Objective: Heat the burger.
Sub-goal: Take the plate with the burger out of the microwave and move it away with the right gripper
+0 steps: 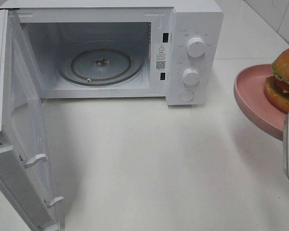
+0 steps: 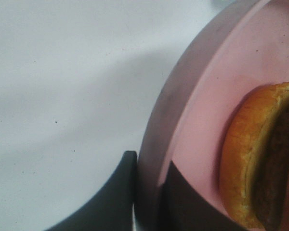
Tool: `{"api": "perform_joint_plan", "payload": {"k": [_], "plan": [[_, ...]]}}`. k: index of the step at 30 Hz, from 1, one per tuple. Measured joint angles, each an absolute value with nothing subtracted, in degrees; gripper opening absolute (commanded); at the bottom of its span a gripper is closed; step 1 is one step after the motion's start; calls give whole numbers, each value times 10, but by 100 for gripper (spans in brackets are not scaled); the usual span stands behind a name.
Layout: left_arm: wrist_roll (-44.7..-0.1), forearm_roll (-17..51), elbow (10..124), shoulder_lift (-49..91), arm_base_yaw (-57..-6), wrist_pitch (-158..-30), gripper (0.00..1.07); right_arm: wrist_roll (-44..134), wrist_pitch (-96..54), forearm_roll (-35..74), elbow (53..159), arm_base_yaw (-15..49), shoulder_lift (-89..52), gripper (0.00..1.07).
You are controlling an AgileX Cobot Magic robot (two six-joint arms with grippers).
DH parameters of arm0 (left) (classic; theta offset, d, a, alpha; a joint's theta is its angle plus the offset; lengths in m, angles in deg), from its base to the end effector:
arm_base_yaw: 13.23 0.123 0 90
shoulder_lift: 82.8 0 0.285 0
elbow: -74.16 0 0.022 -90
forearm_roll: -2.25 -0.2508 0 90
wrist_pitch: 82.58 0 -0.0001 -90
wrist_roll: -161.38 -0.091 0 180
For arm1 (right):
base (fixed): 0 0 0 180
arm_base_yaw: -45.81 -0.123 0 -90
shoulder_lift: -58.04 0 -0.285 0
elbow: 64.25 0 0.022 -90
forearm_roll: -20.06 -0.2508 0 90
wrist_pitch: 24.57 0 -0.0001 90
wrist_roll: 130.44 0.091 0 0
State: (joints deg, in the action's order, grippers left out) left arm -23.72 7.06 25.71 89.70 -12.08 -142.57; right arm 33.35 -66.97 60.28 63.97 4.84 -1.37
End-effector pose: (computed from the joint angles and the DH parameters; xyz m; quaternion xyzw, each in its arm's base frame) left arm -0.0053 -0.0067 0.2792 0.0307 0.8465 -0.0130 0.5314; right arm 0.1335 0.0634 0.2302 -0.6080 0.7098 -0.2311 0.2703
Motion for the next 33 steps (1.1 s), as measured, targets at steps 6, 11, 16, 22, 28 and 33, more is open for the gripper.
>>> {"api": "perform_joint_plan", "payload": {"k": [6, 11, 16, 22, 28, 33], "plan": [[-237, 71, 257, 897, -121, -1426, 103, 450, -733, 639, 640, 48, -17, 0], [-237, 71, 257, 897, -121, -1426, 103, 499, -757, 643, 640, 48, -28, 0], [-237, 71, 257, 897, -121, -1426, 103, 551, -772, 653, 643, 48, -55, 0], [-237, 71, 257, 897, -121, -1426, 103, 662, -816, 680, 682, 48, -117, 0], [-237, 71, 257, 897, -121, -1426, 103, 756, -859, 689, 712, 48, -194, 0], [-237, 71, 257, 897, -121, -1426, 103, 826, -897, 700, 743, 48, -260, 0]]}}
